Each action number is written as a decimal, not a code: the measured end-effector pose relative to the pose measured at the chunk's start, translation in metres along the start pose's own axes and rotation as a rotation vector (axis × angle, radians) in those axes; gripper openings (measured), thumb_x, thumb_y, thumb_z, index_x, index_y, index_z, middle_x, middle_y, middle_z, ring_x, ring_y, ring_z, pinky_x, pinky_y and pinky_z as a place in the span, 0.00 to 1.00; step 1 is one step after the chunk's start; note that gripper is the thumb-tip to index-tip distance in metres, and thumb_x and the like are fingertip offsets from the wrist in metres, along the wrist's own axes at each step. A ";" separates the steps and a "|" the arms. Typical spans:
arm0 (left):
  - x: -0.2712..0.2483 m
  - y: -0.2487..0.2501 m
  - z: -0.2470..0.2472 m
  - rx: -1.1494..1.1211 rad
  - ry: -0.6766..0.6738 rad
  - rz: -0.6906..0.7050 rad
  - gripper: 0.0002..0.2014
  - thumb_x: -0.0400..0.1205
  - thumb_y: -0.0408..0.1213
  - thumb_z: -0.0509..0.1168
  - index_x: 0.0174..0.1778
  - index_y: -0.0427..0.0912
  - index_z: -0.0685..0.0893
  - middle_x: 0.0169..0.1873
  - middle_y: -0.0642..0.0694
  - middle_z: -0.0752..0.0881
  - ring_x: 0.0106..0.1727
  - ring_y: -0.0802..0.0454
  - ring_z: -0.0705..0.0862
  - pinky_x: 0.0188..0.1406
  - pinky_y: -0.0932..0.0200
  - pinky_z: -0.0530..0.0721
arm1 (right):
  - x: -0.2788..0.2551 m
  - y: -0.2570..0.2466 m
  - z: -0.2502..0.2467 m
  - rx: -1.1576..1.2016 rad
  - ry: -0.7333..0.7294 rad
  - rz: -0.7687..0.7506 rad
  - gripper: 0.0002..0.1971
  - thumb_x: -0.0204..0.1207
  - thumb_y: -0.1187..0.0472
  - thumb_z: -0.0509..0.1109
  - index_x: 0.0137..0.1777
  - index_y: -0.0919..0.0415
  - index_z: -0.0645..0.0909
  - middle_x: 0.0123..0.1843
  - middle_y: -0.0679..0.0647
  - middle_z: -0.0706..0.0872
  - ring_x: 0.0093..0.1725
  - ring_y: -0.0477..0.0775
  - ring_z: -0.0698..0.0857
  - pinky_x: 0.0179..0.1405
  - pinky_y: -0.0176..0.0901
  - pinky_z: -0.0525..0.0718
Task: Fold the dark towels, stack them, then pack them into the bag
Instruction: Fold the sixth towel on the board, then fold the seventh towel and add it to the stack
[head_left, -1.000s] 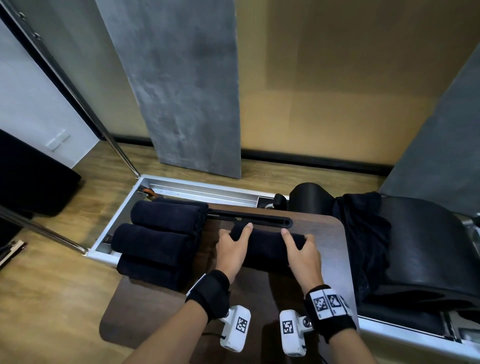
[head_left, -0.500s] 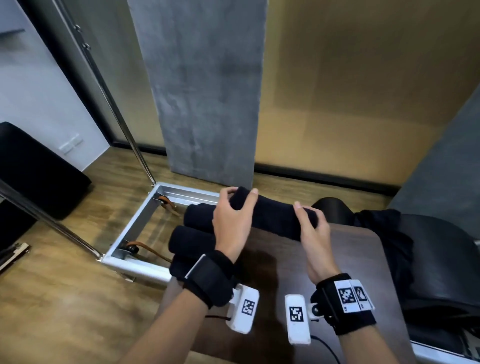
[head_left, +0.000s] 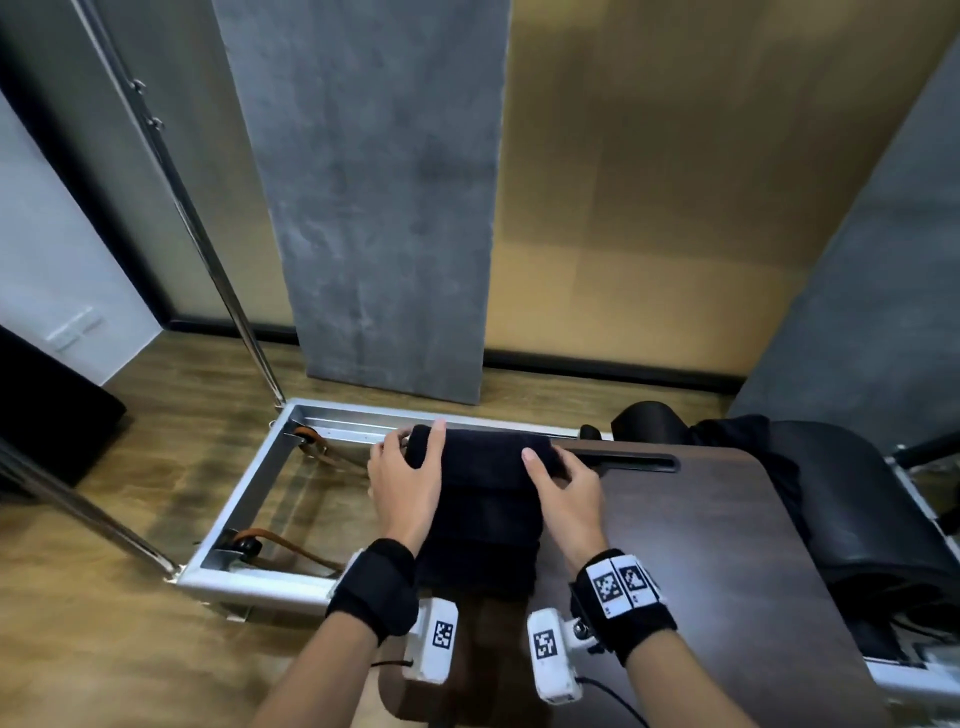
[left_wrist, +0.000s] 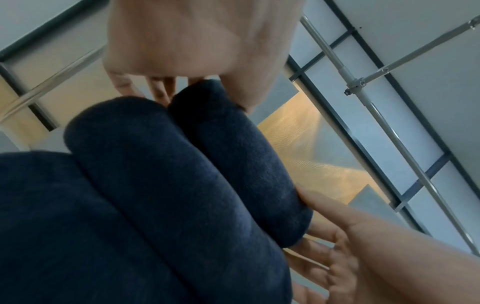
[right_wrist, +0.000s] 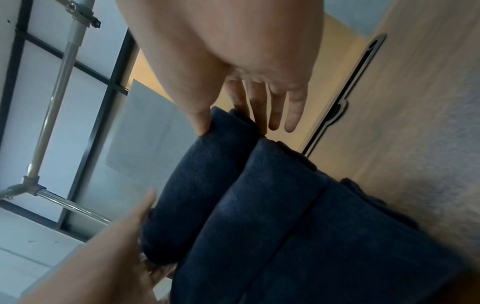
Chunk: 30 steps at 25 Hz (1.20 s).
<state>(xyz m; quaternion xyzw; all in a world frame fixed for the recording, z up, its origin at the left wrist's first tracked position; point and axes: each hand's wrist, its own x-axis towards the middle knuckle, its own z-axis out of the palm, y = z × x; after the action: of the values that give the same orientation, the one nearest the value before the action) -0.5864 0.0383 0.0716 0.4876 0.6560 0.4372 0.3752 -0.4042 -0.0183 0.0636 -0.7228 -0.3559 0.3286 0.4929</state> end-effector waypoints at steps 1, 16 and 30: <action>-0.001 -0.006 -0.001 -0.081 -0.020 0.002 0.33 0.83 0.72 0.64 0.71 0.50 0.83 0.67 0.52 0.84 0.72 0.51 0.80 0.79 0.41 0.77 | -0.003 0.002 0.001 0.001 0.017 0.006 0.30 0.80 0.41 0.75 0.78 0.55 0.82 0.72 0.49 0.87 0.73 0.48 0.84 0.78 0.55 0.80; -0.052 0.027 -0.010 -0.264 0.161 0.440 0.06 0.91 0.55 0.63 0.55 0.58 0.81 0.48 0.59 0.84 0.51 0.55 0.84 0.49 0.70 0.77 | -0.027 0.006 -0.046 0.098 0.042 0.101 0.27 0.89 0.43 0.64 0.85 0.51 0.73 0.80 0.49 0.81 0.77 0.47 0.79 0.82 0.53 0.74; -0.221 0.035 0.206 0.218 -0.881 0.255 0.13 0.89 0.47 0.68 0.42 0.45 0.88 0.33 0.50 0.92 0.41 0.49 0.91 0.53 0.43 0.90 | -0.073 0.117 -0.287 0.118 0.144 0.346 0.12 0.88 0.57 0.68 0.60 0.64 0.89 0.56 0.63 0.93 0.56 0.59 0.91 0.54 0.54 0.88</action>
<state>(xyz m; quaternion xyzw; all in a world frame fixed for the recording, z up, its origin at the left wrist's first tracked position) -0.3327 -0.1280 0.0496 0.7398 0.4115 0.1599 0.5077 -0.1838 -0.2477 0.0479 -0.7646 -0.1702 0.3761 0.4949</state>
